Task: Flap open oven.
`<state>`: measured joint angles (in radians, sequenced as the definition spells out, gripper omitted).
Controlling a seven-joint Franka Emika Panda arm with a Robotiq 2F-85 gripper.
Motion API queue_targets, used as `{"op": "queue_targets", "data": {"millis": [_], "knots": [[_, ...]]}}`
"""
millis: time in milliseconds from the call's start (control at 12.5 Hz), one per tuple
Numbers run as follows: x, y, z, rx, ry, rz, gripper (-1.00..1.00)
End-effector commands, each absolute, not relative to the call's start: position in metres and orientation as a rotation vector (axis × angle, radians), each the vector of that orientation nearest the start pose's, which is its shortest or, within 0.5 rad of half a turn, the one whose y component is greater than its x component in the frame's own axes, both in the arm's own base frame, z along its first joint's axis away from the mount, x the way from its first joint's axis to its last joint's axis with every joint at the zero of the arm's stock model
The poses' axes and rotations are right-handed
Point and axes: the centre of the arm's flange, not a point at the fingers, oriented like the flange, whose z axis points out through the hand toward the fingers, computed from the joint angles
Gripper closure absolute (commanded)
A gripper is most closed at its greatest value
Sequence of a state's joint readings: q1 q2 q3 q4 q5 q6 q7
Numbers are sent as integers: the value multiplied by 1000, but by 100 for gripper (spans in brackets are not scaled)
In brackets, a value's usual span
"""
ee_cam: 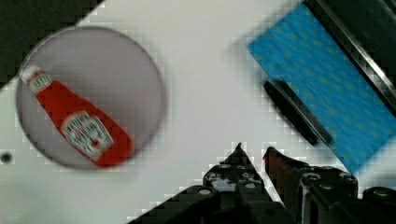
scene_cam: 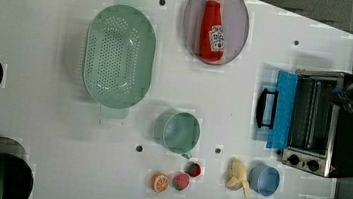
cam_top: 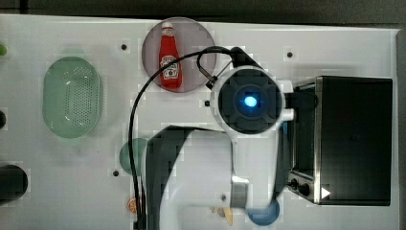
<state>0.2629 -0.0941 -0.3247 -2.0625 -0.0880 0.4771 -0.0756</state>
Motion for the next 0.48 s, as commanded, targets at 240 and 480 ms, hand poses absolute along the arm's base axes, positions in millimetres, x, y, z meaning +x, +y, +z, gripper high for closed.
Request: {"op": "queue_targets", "data": {"millis": [240,480], "knots": [[498,-46,546,-2873,1309,66,65],[490,-46,564,-2842,1356,53,65]]}}
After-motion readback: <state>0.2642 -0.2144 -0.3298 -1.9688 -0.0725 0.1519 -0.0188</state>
